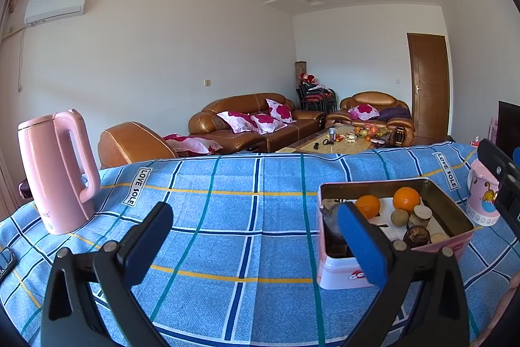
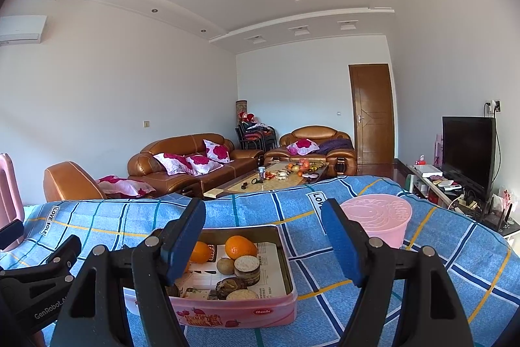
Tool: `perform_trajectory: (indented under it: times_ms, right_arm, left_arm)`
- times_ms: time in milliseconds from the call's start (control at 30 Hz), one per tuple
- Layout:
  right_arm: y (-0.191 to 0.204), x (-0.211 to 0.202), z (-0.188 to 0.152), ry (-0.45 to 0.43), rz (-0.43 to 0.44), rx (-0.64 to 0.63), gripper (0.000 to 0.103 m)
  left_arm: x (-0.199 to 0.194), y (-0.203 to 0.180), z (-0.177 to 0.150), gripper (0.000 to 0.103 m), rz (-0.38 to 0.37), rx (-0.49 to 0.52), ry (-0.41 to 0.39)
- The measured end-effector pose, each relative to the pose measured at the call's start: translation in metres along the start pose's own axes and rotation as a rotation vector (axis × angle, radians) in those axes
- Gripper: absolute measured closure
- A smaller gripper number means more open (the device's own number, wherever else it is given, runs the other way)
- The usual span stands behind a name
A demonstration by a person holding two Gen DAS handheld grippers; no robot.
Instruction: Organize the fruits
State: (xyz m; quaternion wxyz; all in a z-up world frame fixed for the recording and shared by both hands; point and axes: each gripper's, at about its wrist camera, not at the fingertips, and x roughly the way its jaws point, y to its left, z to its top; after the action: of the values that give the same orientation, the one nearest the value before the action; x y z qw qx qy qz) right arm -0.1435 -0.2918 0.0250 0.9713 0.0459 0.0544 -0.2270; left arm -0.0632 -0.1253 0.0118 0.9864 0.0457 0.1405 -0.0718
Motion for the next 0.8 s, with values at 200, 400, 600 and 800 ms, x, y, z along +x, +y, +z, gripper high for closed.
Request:
perform_trajectory:
  times_ms: [200,400,600,800]
  right_arm:
    - [-0.0009,0.0008,-0.0008,0.007,-0.003,0.002,0.028]
    - [-0.0009,0.0008,-0.0006,0.007,-0.003,0.001,0.028]
    - [-0.0010,0.0009,-0.0007,0.009,-0.005,0.002,0.028]
    - [-0.0017,0.0009,-0.0015,0.013,-0.005,0.002,0.028]
  left_arm:
    - [0.0001,0.0002,-0.0003,0.000,0.001,0.000,0.001]
    - [0.0011,0.0003,-0.0002,0.000,0.001,-0.001,0.004]
    - [0.0047,0.0020,-0.0014,0.000,0.008,0.001,0.028]
    - [0.0061,0.0014,-0.0019,0.000,0.016,0.004,0.037]
